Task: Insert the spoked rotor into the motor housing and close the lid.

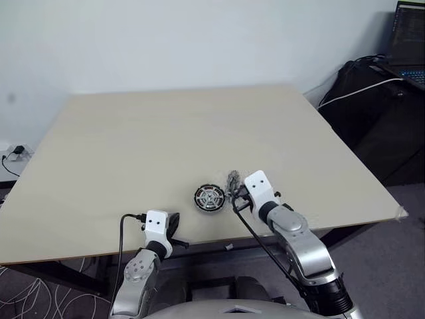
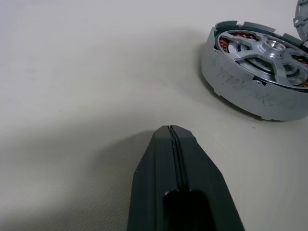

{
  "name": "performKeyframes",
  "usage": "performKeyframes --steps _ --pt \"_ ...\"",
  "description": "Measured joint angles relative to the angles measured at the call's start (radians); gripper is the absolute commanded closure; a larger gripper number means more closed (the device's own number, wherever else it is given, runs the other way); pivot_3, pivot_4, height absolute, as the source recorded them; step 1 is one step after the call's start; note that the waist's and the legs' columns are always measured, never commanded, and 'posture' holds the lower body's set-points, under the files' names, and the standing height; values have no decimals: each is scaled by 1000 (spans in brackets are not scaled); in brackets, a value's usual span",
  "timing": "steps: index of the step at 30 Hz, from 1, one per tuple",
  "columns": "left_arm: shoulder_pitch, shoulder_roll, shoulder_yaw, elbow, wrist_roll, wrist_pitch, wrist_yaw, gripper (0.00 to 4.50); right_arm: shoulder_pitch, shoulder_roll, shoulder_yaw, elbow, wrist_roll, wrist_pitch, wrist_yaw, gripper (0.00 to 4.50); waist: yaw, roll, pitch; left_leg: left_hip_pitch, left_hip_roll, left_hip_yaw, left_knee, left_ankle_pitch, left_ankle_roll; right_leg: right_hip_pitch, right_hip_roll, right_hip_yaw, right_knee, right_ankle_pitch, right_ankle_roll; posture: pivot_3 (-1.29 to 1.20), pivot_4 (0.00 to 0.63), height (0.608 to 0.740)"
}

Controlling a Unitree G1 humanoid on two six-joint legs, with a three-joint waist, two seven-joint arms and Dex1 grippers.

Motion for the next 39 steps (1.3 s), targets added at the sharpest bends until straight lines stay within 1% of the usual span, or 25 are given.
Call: performKeyframes --steps 5,12,15,19,22,24,28,31,35,39 --pt "-1 0 0 0 0 0 0 4500 -76 57 50 7 15 12 14 4479 1 0 0 0 -1 0 0 0 0 0 0 0 -1 0 0 0 0 740" --pt "1 -1 1 -2 0 0 3 4500 -153 80 71 74 16 9 16 4479 1 0 0 0 -1 0 0 0 0 0 0 0 -1 1 0 0 0 740" --pt "3 -1 1 -4 0 0 3 4500 -154 91 68 81 21 0 12 4479 1 0 0 0 -1 0 -1 0 0 0 0 0 -1 1 0 0 0 740" --pt "8 -1 1 -9 0 0 4 4500 -143 94 8 82 11 -25 -53 4479 2 0 0 0 -1 0 -1 0 0 0 -1 0 -1 1 0 0 0 740" --pt "11 -1 1 -11 0 0 4 4500 -107 48 -66 82 -27 -28 -118 4479 5 0 0 0 -2 0 -1 0 0 1 -2 0 -2 1 0 0 0 740" --pt "11 -1 1 -11 0 0 4 4500 -75 5 -93 79 -37 -15 -119 4479 4 1 0 0 -2 0 -1 0 1 0 -1 0 -2 1 0 0 0 740" --pt "4 0 1 -11 0 2 2 4500 -5 -61 -101 28 -18 75 -55 4479 0 2 0 0 -1 0 -1 2 4 1 0 0 -2 0 0 0 0 740" --pt "4 1 0 -11 0 2 1 4500 16 -82 -89 -27 24 140 4 4479 0 2 -1 0 0 0 -1 1 4 1 0 0 -2 0 0 0 0 740" --pt "4 2 1 -11 0 3 1 4500 28 -85 -84 -106 141 242 105 4479 1 2 0 0 -1 0 0 0 1 2 -1 0 -2 1 0 0 0 740" --pt "4 4 1 -11 0 4 1 4500 27 -76 -83 -125 205 279 137 4479 1 1 0 0 -1 0 0 0 1 2 -1 0 -2 1 1 0 0 740"
